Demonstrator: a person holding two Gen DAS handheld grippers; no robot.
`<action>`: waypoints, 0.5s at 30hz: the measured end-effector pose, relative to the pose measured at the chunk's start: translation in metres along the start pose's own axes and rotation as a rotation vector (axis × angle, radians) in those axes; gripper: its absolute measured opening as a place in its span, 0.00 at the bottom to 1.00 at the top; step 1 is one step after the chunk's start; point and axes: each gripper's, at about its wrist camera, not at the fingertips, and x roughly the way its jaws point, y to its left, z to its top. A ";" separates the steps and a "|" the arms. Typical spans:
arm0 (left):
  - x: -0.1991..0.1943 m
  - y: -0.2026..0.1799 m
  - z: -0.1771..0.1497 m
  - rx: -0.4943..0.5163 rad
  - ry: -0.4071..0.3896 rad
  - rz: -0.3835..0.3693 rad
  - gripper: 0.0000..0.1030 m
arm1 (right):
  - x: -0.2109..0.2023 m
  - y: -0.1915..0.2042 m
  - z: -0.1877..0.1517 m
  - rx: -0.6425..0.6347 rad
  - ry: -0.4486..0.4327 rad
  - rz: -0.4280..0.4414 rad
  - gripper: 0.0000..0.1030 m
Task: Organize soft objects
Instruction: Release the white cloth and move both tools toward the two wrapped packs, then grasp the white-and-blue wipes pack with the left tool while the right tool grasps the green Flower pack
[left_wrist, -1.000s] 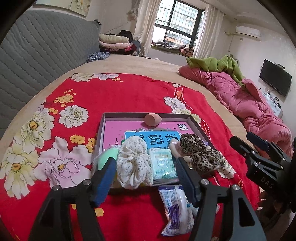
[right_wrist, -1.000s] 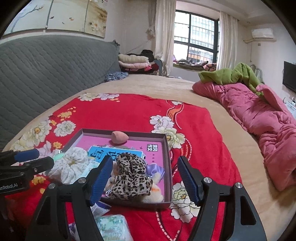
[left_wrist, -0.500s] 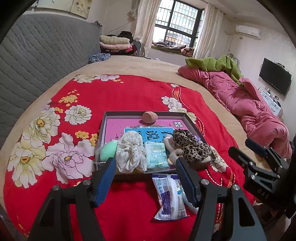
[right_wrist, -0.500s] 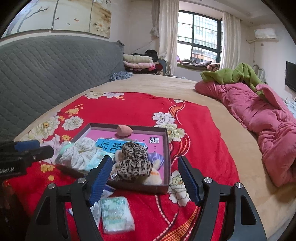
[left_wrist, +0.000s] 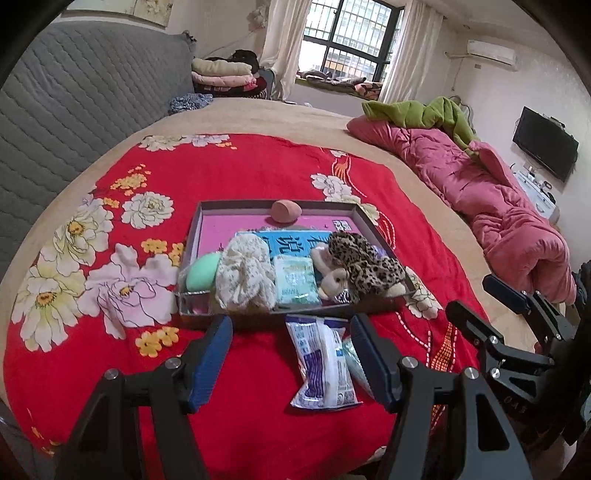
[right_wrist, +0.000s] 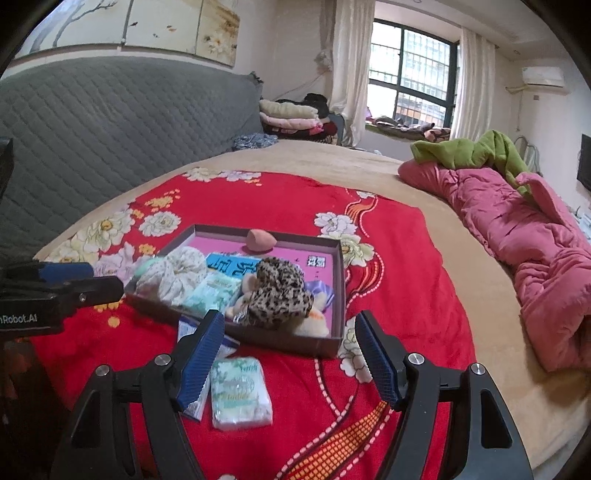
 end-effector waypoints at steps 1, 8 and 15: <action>0.002 -0.001 -0.001 0.001 0.009 -0.002 0.64 | 0.001 0.001 -0.001 -0.002 0.004 0.002 0.72; 0.012 -0.009 -0.010 0.019 0.053 -0.010 0.64 | 0.005 0.008 -0.017 -0.025 0.041 0.024 0.72; 0.031 -0.015 -0.024 0.032 0.121 -0.020 0.64 | 0.018 0.019 -0.038 -0.052 0.107 0.058 0.72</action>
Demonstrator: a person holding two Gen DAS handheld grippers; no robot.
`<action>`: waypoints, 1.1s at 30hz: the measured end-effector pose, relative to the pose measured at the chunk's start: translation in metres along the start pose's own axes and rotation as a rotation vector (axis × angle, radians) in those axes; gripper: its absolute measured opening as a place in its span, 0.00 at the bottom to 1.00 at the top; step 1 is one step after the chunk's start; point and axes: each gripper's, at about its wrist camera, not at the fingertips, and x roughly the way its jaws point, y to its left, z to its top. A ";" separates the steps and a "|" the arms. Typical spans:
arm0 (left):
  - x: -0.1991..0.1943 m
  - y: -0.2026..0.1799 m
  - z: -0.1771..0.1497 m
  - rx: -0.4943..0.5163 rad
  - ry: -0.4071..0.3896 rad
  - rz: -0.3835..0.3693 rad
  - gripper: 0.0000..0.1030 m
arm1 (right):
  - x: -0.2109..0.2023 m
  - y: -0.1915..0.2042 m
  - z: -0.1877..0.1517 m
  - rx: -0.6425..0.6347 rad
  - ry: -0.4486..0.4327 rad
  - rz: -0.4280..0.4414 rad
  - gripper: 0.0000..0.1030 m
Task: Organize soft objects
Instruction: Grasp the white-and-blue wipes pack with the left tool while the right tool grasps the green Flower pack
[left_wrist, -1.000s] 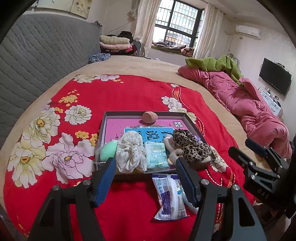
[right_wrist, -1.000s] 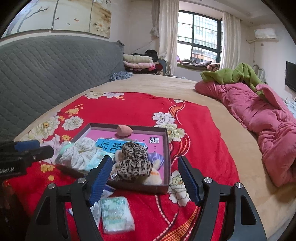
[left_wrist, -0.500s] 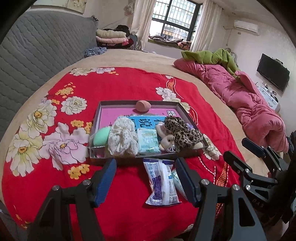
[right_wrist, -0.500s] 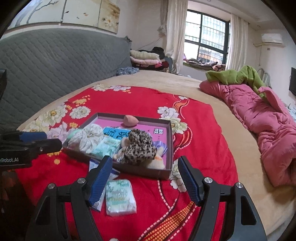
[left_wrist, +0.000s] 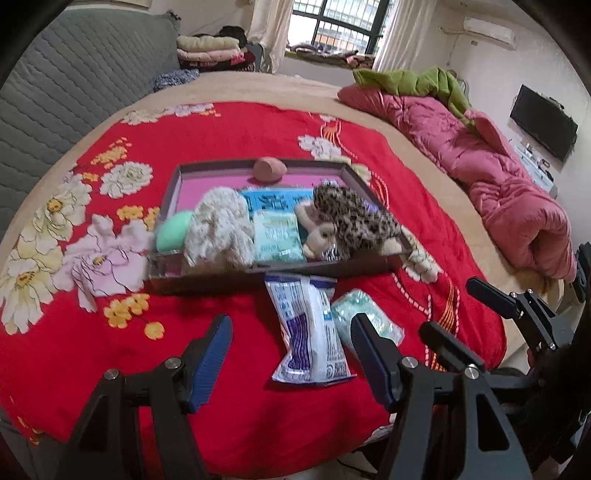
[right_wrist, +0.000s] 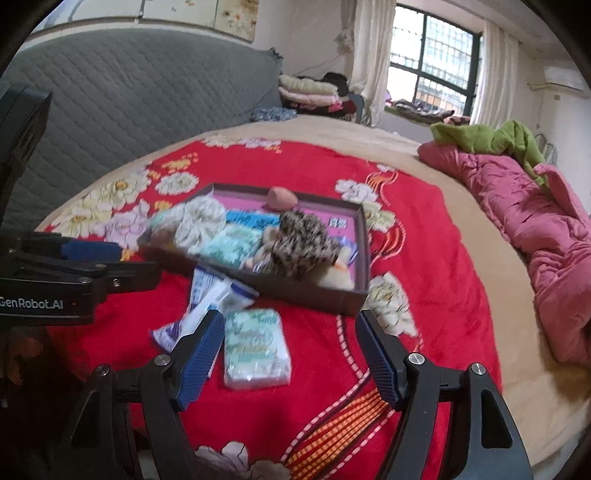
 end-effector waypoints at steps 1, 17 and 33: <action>0.003 -0.001 -0.002 0.001 0.011 -0.004 0.64 | 0.004 0.002 -0.004 -0.006 0.013 0.006 0.72; 0.049 -0.007 -0.018 -0.008 0.126 -0.025 0.64 | 0.054 0.015 -0.031 -0.058 0.115 0.050 0.73; 0.088 -0.003 -0.013 -0.023 0.181 -0.034 0.64 | 0.094 0.003 -0.031 -0.034 0.125 0.047 0.73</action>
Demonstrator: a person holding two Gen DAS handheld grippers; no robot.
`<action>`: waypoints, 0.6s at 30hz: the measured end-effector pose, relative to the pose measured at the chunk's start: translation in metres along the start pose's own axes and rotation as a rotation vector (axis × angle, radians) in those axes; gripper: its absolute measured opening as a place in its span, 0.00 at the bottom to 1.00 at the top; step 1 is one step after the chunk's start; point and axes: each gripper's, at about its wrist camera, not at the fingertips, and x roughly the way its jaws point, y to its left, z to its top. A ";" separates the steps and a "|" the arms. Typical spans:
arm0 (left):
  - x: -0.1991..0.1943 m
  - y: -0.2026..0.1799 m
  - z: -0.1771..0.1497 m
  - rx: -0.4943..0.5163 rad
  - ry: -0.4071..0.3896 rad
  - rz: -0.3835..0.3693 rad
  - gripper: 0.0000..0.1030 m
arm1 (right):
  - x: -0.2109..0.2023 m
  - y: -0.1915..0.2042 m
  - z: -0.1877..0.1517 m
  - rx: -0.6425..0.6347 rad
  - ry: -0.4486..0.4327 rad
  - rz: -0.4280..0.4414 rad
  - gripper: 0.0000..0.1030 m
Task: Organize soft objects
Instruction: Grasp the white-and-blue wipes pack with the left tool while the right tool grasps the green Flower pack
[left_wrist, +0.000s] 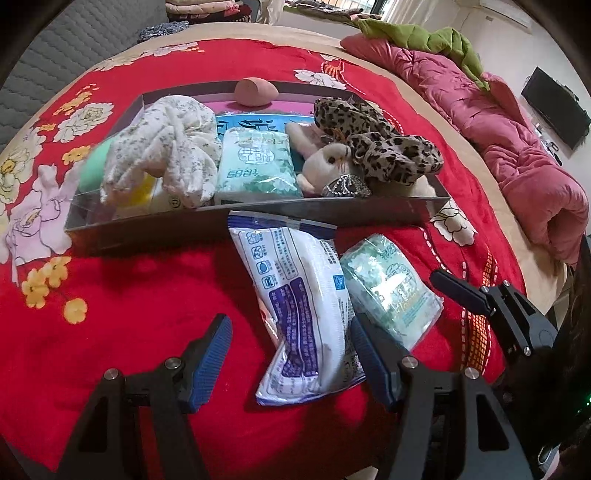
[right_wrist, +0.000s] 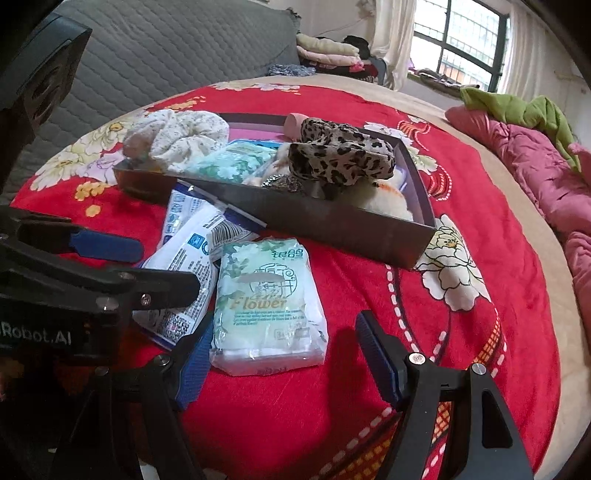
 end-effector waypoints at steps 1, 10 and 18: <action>0.002 0.000 0.001 -0.003 0.003 -0.004 0.64 | 0.002 -0.001 0.001 -0.002 0.000 -0.004 0.73; 0.013 -0.001 0.009 -0.019 0.006 -0.023 0.64 | 0.005 -0.008 0.003 -0.007 -0.011 -0.003 0.59; 0.014 -0.009 0.010 0.008 -0.004 -0.038 0.42 | -0.006 -0.014 0.004 0.002 -0.031 0.008 0.53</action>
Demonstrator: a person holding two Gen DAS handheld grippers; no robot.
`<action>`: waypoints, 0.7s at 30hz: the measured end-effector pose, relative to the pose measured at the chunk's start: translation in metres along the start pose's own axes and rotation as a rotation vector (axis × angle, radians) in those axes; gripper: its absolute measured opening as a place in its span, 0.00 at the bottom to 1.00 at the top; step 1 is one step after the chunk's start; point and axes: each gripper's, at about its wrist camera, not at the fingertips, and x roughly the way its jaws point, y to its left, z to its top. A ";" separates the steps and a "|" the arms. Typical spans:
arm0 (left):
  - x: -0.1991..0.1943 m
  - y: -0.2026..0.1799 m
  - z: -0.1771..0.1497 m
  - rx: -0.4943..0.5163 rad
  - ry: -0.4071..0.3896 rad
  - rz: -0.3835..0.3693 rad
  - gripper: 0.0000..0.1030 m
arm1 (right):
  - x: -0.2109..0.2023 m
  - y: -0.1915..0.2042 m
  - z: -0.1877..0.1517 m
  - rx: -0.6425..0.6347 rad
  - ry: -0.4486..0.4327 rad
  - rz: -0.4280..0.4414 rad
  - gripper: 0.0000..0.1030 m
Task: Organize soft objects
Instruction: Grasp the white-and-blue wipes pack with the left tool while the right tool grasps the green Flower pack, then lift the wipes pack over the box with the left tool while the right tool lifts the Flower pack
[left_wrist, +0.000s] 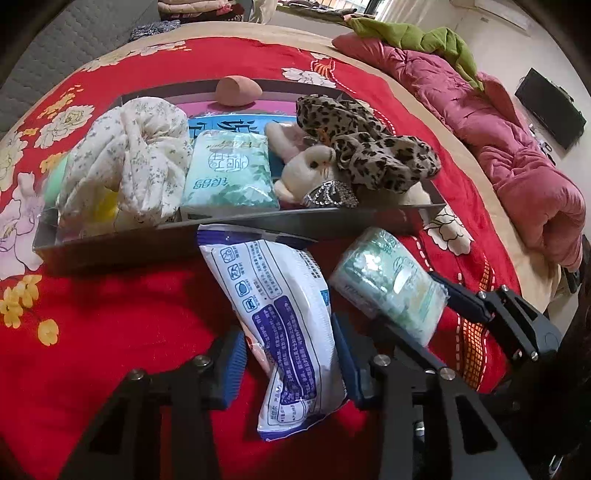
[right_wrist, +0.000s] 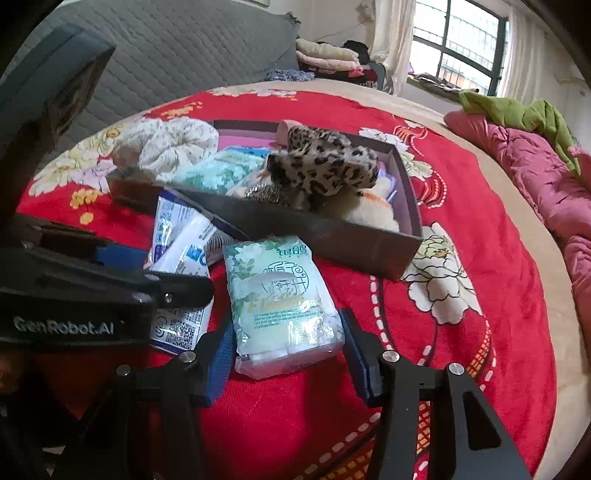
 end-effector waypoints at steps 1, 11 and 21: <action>-0.001 0.000 0.000 -0.002 0.000 -0.005 0.41 | -0.001 -0.001 0.000 0.002 -0.002 0.002 0.53; -0.038 -0.006 0.002 0.018 -0.077 -0.026 0.40 | -0.025 -0.011 0.003 0.046 -0.050 0.032 0.52; -0.082 0.000 0.023 0.017 -0.195 -0.018 0.40 | -0.067 -0.013 0.017 0.073 -0.163 0.034 0.52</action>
